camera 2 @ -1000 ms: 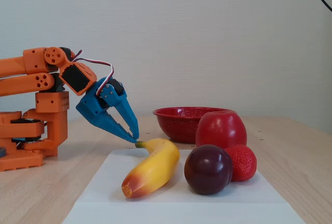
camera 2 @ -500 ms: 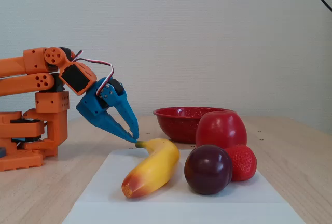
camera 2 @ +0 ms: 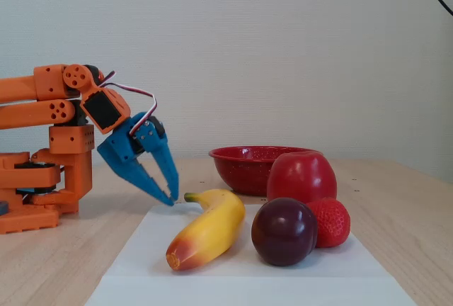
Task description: Grasp the banana and put it in the red bowl
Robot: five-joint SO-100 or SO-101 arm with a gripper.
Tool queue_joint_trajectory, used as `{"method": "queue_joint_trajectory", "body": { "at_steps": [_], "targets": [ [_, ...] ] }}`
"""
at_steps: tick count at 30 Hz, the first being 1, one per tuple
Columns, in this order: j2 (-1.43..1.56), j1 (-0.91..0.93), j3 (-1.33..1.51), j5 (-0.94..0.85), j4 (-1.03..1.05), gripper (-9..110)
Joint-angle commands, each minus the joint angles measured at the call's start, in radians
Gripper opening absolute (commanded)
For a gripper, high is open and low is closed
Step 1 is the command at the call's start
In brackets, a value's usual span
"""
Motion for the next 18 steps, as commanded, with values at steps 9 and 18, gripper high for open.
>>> {"method": "queue_joint_trajectory", "body": {
  "at_steps": [9, 18],
  "targets": [
    [-0.186, -0.031, -0.383, 0.058, 0.103, 0],
    [-0.403, -0.117, -0.663, 0.118, 0.265, 0]
  ]
}}
